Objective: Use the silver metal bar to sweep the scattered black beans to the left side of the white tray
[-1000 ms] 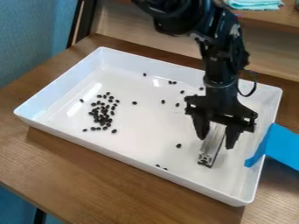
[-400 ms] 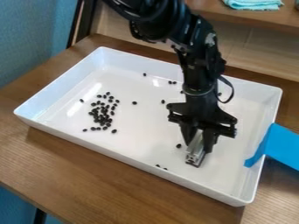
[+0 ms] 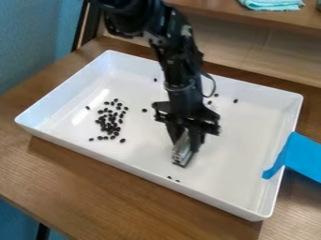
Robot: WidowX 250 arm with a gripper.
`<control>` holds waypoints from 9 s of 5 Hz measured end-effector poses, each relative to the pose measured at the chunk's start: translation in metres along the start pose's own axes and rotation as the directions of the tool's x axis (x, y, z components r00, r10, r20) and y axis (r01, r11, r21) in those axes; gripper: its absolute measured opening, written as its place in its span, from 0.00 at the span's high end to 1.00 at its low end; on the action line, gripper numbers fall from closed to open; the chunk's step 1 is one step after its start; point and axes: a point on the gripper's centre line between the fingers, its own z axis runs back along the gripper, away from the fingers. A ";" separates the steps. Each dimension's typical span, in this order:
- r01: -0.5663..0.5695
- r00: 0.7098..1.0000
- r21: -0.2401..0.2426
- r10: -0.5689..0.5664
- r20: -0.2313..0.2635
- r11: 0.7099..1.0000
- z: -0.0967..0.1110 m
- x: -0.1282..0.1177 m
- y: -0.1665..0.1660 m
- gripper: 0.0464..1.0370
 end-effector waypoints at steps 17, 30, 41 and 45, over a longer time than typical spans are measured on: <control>0.082 0.990 -0.110 -0.069 0.122 0.991 0.115 -0.019 0.121 0.66; 0.036 0.997 -0.007 -0.036 0.063 0.999 -0.010 0.079 -0.037 0.66; -0.174 0.983 -0.032 0.175 0.058 0.984 0.013 0.086 0.132 0.66; -0.153 0.988 -0.007 0.153 0.019 0.988 0.021 0.051 0.193 0.66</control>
